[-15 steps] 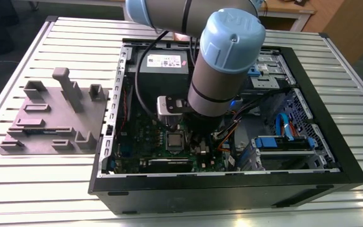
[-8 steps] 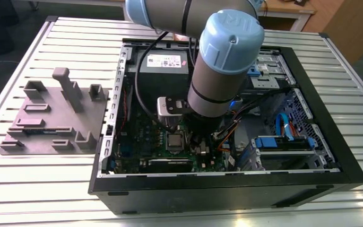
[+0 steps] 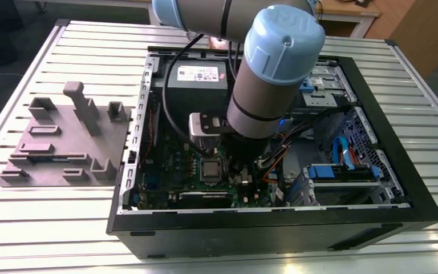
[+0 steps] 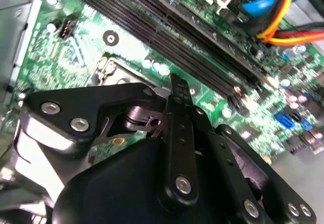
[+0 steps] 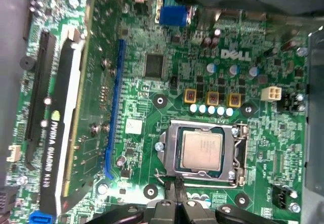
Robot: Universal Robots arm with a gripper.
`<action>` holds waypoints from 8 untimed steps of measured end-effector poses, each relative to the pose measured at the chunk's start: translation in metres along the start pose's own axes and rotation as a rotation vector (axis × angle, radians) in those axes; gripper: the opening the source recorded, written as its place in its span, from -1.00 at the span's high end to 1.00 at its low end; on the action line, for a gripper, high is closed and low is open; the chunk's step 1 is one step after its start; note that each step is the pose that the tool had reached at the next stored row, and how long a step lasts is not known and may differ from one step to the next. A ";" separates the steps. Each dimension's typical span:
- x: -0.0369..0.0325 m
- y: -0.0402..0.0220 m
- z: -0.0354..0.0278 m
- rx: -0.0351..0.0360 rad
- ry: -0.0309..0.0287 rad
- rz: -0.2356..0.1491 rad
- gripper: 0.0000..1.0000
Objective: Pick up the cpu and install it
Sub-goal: 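Install the first cpu locking lever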
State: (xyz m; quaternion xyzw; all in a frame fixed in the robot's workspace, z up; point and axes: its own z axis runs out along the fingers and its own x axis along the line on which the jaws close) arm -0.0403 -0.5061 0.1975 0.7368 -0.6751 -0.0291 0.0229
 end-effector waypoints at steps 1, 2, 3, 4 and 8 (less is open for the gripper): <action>-0.0001 0.0003 -0.0036 -0.0010 -0.0005 0.000 0.80; -0.0001 0.0006 -0.0082 -0.0020 -0.0002 0.000 0.80; -0.0002 0.0008 -0.0118 -0.0026 -0.0003 0.000 0.80; -0.0002 0.0011 -0.0155 -0.0034 -0.0005 0.000 0.80; -0.0003 0.0021 -0.0290 -0.0051 -0.0004 0.000 0.80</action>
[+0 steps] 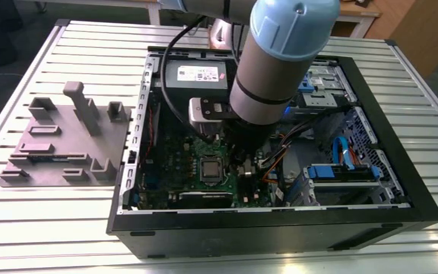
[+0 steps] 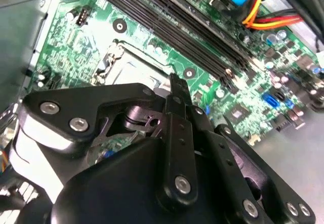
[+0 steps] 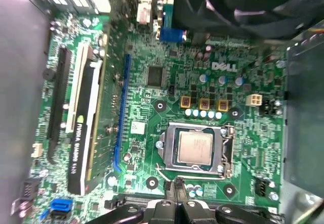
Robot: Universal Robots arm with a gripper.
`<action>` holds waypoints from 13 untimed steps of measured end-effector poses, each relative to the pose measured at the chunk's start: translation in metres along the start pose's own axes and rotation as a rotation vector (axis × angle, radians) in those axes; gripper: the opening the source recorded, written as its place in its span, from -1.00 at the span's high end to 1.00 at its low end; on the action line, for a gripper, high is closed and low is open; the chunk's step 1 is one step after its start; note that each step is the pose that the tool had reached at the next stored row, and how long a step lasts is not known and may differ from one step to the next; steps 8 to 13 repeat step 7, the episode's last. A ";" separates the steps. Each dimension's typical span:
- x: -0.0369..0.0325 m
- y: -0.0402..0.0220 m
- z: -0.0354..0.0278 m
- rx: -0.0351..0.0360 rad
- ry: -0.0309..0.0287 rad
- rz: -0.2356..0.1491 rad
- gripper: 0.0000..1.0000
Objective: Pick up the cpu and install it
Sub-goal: 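Install the first cpu locking lever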
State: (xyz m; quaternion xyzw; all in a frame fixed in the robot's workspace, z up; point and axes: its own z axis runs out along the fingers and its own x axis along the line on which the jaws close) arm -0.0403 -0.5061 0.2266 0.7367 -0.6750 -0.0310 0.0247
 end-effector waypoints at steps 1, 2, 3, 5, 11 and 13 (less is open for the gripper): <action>0.0000 0.0000 -0.0003 0.0001 -0.0002 0.000 0.80; -0.0001 0.0000 -0.0003 0.0001 -0.0003 0.000 0.80; -0.0001 0.0000 -0.0003 0.0002 -0.0005 0.000 0.80; -0.0001 0.0001 -0.0012 0.0001 -0.0001 0.000 0.80; -0.0001 0.0001 -0.0013 0.0001 -0.0002 0.000 0.80; -0.0001 0.0001 -0.0013 0.0001 -0.0002 0.000 0.80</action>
